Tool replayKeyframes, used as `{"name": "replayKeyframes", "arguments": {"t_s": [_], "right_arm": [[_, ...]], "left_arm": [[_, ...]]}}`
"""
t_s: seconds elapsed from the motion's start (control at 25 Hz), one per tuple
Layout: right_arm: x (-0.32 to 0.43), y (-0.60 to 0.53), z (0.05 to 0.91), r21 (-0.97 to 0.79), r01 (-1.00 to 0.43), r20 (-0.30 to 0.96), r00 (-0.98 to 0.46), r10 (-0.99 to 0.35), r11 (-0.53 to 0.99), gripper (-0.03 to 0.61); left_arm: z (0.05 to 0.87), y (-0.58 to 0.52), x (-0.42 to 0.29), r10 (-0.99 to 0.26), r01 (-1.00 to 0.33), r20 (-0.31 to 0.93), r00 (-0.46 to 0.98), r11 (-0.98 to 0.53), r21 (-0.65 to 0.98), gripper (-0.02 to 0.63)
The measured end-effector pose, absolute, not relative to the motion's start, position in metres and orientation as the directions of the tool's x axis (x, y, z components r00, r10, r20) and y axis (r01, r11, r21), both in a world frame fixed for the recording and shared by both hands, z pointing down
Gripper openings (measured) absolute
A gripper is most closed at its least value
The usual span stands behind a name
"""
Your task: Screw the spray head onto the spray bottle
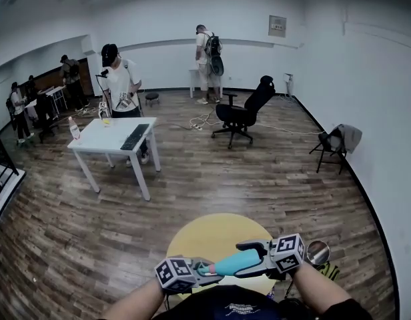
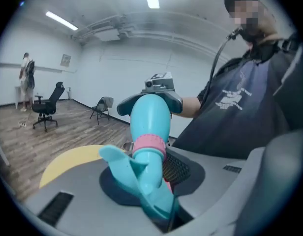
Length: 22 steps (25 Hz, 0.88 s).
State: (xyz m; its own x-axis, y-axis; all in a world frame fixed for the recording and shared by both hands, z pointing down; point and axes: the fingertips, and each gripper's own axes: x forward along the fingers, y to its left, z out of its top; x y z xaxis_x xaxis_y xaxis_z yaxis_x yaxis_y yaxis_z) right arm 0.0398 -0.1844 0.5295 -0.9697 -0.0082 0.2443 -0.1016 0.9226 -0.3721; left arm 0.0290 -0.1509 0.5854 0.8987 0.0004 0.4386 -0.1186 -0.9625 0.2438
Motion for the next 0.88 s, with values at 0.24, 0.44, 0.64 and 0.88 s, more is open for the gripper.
{"name": "replayKeyframes", "arguments": {"t_s": [0.24, 0.44, 0.64, 0.88], "right_arm": [[0.119, -0.249, 0.506, -0.469, -0.340, -0.018, -0.919, -0.394, 0.815, 0.481], [0.224, -0.266, 0.560, -0.778, -0.296, -0.204, -0.716, -0.667, 0.555, 0.226], [0.213, -0.255, 0.612, -0.808, -0.314, -0.139, -0.721, -0.679, 0.499, 0.015], [0.181, -0.259, 0.596, -0.765, -0.326, -0.139, -0.758, -0.637, 0.555, 0.014]], "left_arm": [[0.578, -0.181, -0.022, -0.190, -0.237, 0.143, 0.971, -0.827, 0.510, 0.127], [0.595, -0.205, -0.078, -0.474, -0.435, 0.098, 0.875, -0.682, 0.588, 0.126], [0.607, -0.206, -0.086, -0.531, -0.487, 0.116, 0.839, -0.638, 0.596, 0.121], [0.600, -0.208, -0.083, -0.513, -0.456, 0.090, 0.854, -0.653, 0.605, 0.120]]}}
